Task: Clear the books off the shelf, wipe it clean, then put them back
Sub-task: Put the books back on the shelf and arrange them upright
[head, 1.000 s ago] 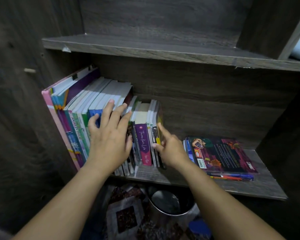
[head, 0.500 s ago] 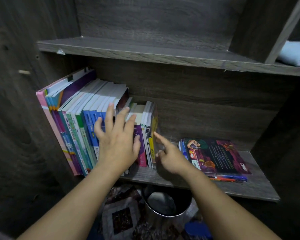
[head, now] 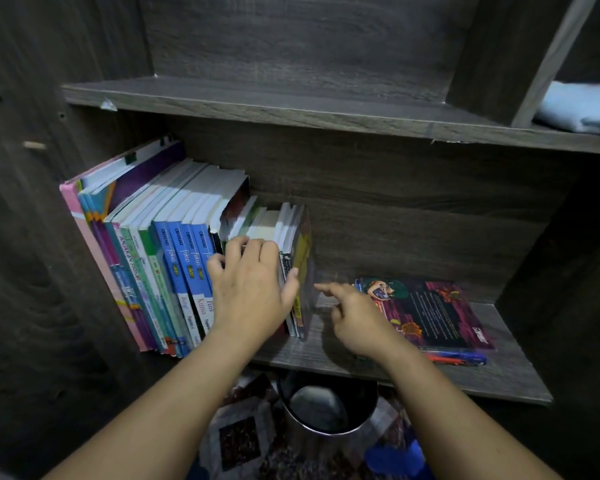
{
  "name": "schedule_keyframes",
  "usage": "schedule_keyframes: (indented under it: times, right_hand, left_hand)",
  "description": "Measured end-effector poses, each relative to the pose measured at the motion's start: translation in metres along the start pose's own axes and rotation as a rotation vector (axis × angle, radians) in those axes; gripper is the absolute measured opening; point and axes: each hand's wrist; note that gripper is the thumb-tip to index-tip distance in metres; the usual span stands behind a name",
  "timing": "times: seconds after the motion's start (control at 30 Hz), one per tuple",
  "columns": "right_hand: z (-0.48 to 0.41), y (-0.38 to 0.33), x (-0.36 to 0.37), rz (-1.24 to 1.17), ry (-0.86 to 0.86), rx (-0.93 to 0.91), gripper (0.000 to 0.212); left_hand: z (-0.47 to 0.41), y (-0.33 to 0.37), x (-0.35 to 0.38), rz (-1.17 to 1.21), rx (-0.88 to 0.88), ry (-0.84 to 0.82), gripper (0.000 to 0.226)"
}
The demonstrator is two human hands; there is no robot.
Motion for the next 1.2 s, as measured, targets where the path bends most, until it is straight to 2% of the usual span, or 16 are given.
schedule_keyframes:
  times: [0.1,0.2,0.33,0.43,0.6,0.73,0.83,0.97,1.03,1.2]
  right_hand:
    - [0.001,-0.001,0.002,-0.043,0.027,-0.006,0.056]
    - [-0.001,-0.004,0.005,-0.103,0.029,0.002,0.062]
    - [-0.001,-0.013,0.009,-0.160,-0.002,0.010,0.069]
    - [-0.001,-0.020,0.013,-0.182,-0.018,-0.008,0.071]
    - [-0.004,-0.031,0.018,-0.162,0.081,-0.073,0.081]
    - [-0.012,-0.040,0.019,-0.115,0.161,-0.146,0.083]
    - [-0.017,-0.052,0.023,0.006,0.204,-0.230,0.082]
    - [-0.026,-0.072,0.030,0.214,0.253,-0.317,0.073]
    - [-0.031,-0.081,0.036,0.266,0.269,-0.360,0.072]
    - [-0.037,-0.095,0.048,0.344,0.266,-0.257,0.067]
  left_hand:
    - [0.001,0.007,-0.013,0.191,-0.126,-0.015,0.027]
    - [0.007,0.013,-0.021,0.303,-0.308,-0.162,0.021]
    - [0.008,0.017,-0.018,0.144,-0.315,-0.304,0.077]
    - [0.007,0.014,-0.011,0.064,-0.234,-0.327,0.091]
    - [-0.014,0.003,-0.027,0.049,-0.160,-0.362,0.069]
    - [-0.021,-0.008,-0.054,-0.003,-0.077,-0.403,0.070]
    - [-0.026,-0.022,-0.067,-0.065,0.000,-0.415,0.069]
    - [-0.024,-0.042,-0.080,-0.099,0.051,-0.457,0.048]
    - [-0.022,-0.048,-0.081,-0.135,0.053,-0.471,0.044]
    - [-0.015,-0.051,-0.077,-0.099,0.049,-0.525,0.043]
Point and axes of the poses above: each hand's wrist, its own z-axis away from the middle knuckle, its own x-axis out of the palm, y = z × x, and after that the axes turned 15 degrees about y, right-handed
